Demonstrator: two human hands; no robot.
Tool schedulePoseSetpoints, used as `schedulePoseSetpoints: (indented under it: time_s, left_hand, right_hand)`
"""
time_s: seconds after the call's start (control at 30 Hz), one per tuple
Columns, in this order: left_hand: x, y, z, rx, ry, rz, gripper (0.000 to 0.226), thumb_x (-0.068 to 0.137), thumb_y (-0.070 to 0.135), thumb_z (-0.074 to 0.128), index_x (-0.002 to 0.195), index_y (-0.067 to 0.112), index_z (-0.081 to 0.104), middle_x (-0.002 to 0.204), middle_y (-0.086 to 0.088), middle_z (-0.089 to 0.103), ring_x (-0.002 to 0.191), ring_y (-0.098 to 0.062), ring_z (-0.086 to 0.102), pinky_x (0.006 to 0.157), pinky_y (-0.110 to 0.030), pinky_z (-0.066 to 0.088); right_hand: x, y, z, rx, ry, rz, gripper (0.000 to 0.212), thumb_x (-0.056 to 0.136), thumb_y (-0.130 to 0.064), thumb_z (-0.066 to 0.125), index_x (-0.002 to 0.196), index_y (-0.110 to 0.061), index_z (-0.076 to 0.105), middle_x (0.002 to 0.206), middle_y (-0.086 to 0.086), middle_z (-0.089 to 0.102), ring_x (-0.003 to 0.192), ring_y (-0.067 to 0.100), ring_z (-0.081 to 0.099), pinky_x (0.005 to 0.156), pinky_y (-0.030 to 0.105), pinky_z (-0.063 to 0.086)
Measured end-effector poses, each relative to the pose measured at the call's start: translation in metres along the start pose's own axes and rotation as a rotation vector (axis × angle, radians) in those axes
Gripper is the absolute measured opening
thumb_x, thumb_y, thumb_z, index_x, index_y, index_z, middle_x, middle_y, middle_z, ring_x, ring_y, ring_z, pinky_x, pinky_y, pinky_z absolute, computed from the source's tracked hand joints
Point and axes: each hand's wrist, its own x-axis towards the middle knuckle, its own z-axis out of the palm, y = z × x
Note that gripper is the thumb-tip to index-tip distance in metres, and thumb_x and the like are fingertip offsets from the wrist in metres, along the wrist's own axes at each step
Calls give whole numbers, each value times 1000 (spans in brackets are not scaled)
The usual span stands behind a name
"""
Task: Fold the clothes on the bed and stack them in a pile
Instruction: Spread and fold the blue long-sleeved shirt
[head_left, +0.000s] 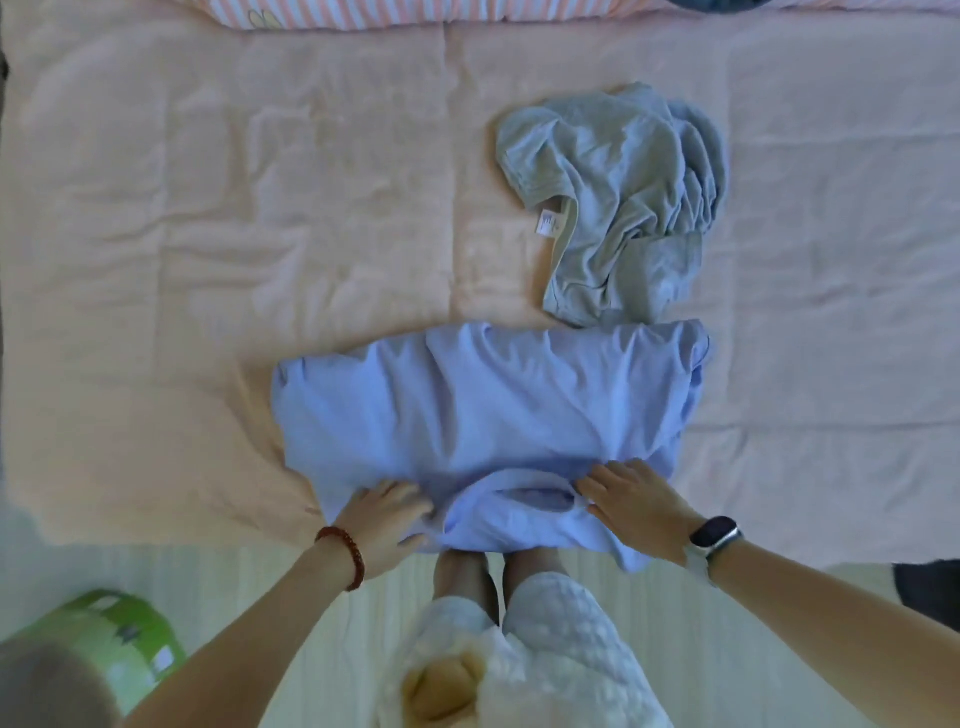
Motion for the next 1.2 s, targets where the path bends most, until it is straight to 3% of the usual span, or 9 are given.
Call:
schedulePoseSetpoints:
  time_s: [0.1, 0.2, 0.27, 0.43, 0.6, 0.7, 0.83, 1.07, 1.2]
  left_hand:
    - [-2, -5, -3, -77, -77, -105, 29, 92, 36, 42, 110, 26, 62, 120, 8, 55, 114, -15, 50, 92, -28, 34]
    - [9, -15, -25, -50, 437, -134, 24, 81, 19, 50, 88, 6, 70, 92, -11, 66, 82, -31, 65, 68, -41, 50]
    - [24, -27, -38, -2, 616, -225, 22, 77, 6, 62, 97, 0, 68, 99, -21, 64, 88, -39, 64, 69, -48, 49]
    - [65, -75, -62, -13, 427, -493, 43, 93, 28, 50, 134, 17, 44, 144, -7, 37, 136, -27, 25, 105, -52, 15]
    - [65, -116, -60, 127, 192, -513, 41, 92, 50, 41, 123, 24, 47, 123, -1, 54, 120, -24, 43, 108, -50, 11]
    - [51, -122, -55, -2, 252, -435, 40, 92, 46, 47, 119, 17, 51, 115, -4, 60, 106, -27, 54, 90, -37, 33]
    - [33, -117, -62, -138, 327, -428, 35, 90, 42, 53, 109, 13, 53, 106, -6, 61, 87, -28, 57, 65, -32, 38]
    - [44, -113, -121, -5, 603, -408, 38, 83, 45, 63, 94, 8, 58, 88, -7, 57, 73, -31, 59, 59, -32, 40]
    - [52, -120, -133, 22, 570, -460, 41, 82, 50, 61, 87, 12, 48, 87, -2, 52, 79, -28, 55, 60, -31, 36]
  right_hand:
    - [-7, 2, 8, -18, -134, 140, 43, 37, -15, 88, 77, -17, 74, 69, 0, 66, 56, 20, 64, 47, 27, 50]
    - [9, 19, 3, 15, 5, 260, 41, 47, -3, 86, 86, -7, 73, 80, 10, 68, 68, 28, 67, 55, 33, 52]
    - [25, 37, -3, -14, 92, 318, 38, 57, 2, 80, 93, -3, 70, 89, 15, 67, 79, 32, 67, 64, 39, 51]
    - [60, 85, -8, -131, 67, 399, 35, 82, -7, 64, 116, -3, 61, 115, 18, 62, 106, 35, 59, 91, 53, 42]
    - [74, 121, -8, -115, -334, 485, 50, 94, -38, 46, 140, -19, 37, 131, 4, 51, 120, 27, 44, 92, 40, 31]
    - [75, 131, -14, -117, -411, 538, 37, 94, -43, 44, 118, -16, 51, 119, 4, 56, 110, 26, 50, 87, 37, 32]
    - [67, 140, -29, 13, -375, 635, 28, 97, -39, 40, 102, -14, 51, 106, 7, 54, 90, 31, 58, 66, 33, 35]
    - [75, 166, -66, -27, -173, 720, 33, 94, -39, 47, 105, -9, 54, 103, 13, 52, 87, 37, 57, 65, 35, 34]
    - [82, 177, -70, -127, -230, 767, 41, 93, -47, 44, 110, -11, 52, 106, 14, 51, 91, 34, 56, 77, 37, 31]
